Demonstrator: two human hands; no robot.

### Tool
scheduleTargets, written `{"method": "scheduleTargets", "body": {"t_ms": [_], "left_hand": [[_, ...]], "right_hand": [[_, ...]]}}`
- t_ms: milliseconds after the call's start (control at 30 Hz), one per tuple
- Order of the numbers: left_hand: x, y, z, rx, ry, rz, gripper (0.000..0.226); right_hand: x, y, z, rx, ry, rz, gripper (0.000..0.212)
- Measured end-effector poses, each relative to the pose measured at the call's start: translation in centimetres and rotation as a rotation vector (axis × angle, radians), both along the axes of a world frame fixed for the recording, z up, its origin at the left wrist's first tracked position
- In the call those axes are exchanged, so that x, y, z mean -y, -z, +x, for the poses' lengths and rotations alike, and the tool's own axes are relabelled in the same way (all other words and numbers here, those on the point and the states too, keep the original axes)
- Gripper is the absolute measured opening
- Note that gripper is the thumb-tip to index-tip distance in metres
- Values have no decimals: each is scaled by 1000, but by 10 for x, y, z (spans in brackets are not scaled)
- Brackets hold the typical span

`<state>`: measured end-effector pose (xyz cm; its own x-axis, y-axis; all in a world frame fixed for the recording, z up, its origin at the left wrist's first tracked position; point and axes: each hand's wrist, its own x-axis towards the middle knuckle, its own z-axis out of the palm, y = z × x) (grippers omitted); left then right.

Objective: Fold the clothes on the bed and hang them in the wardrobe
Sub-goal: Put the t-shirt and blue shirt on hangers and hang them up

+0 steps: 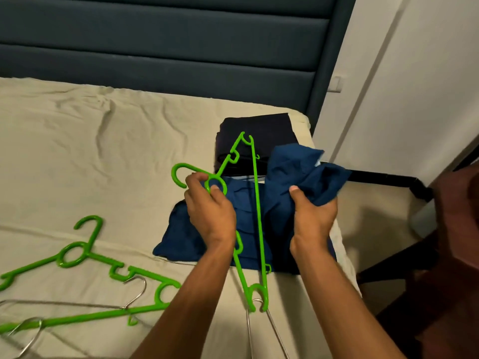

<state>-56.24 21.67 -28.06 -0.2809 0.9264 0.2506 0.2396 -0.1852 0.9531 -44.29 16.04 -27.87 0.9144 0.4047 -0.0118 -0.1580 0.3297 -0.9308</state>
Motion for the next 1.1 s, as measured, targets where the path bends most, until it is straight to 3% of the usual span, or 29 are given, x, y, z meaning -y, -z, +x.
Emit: {"method": "scheduleTargets", "body": {"t_ms": [167,233,367,433,500,600,767,833,867,933,1067,1100], "left_hand": [[1,10,-3,63,35,-47,16],[2,8,-8,80,29,-94,17],[4,7,-20,66,49,-126,13],[4,4,-25,45,81,-124,12],[7,-1,-26,-8,101,-72,12],[10,-7,-25,-105,127,42,17],[13,-12,-35,-249,176,86,17],[16,-18,-38,-319,214,113,18],[17,-21,-38,-351,228,127,18],[20,-31,-35,-413,254,153,20],[28,-49,-21,-587,411,185,34],[30,-54,-17,-642,470,187,39]], "right_hand": [[-7,4,-42,383,-317,-293,77],[-7,14,-51,450,-552,-355,70],[-8,27,-58,180,-854,-336,42],[-15,35,-58,54,-841,-293,63],[-21,36,-61,86,-799,-389,65],[-24,30,-64,425,-844,-648,42],[-29,2,-47,1154,-994,-841,22],[-30,-12,-40,1322,-1047,-902,17],[-29,-14,-36,1322,-1061,-900,18],[-18,-18,-35,1094,-1003,-785,30],[24,-24,-39,245,-825,-353,22],[35,-23,-38,142,-831,-288,23]]}}
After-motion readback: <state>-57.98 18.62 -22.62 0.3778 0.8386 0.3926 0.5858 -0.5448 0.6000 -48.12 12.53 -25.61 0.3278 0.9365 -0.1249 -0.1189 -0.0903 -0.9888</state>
